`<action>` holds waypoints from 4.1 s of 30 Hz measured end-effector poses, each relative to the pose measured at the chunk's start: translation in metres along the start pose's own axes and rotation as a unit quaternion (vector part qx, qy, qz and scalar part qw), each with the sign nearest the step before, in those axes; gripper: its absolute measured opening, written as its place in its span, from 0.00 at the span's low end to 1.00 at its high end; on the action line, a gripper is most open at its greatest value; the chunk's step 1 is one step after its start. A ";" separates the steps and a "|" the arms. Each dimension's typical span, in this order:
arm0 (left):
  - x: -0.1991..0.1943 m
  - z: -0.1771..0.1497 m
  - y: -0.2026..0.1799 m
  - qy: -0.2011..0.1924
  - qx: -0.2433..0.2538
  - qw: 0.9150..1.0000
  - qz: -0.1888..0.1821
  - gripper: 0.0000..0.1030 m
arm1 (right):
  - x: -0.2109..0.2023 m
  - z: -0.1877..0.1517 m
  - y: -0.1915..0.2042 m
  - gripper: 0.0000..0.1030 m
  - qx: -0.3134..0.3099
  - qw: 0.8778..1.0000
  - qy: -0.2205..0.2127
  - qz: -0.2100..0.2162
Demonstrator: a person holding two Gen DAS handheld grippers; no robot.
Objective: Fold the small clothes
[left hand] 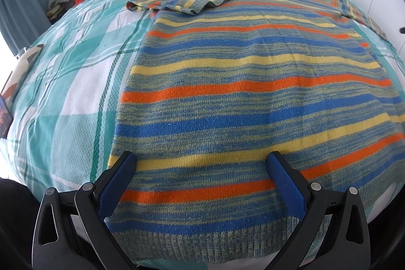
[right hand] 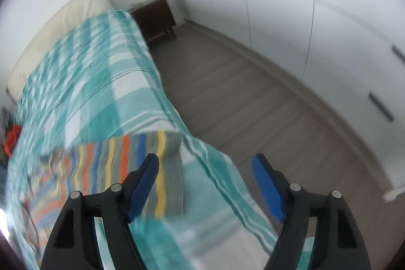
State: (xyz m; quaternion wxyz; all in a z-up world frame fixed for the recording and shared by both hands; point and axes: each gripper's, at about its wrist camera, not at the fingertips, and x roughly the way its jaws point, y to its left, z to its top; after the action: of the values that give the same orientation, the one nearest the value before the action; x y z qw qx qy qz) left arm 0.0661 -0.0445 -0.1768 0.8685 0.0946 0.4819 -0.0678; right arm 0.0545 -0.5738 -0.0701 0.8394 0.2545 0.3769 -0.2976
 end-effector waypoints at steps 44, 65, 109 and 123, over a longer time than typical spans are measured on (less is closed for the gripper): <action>-0.005 -0.004 0.006 0.008 0.017 0.999 -0.029 1.00 | -0.152 -0.264 0.143 0.74 -0.267 0.955 -0.072 0.106; -0.005 -0.004 0.005 0.007 0.017 0.999 -0.028 1.00 | -0.148 -0.273 0.151 0.74 -0.285 0.949 -0.073 0.112; 0.072 0.218 0.090 0.016 0.001 0.996 -0.083 0.05 | -0.148 -0.276 0.158 0.74 -0.292 0.944 -0.054 0.147; 0.086 0.142 0.339 0.045 -0.345 0.938 -0.007 0.03 | -0.141 -0.285 0.167 0.74 -0.309 0.938 -0.037 0.155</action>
State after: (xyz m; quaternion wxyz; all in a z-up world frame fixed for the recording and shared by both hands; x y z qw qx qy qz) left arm 0.2990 0.2503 -0.1424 0.8249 -0.2111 0.5145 0.1012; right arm -0.0433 -0.2291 -0.0926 0.9256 0.0268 0.3752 -0.0415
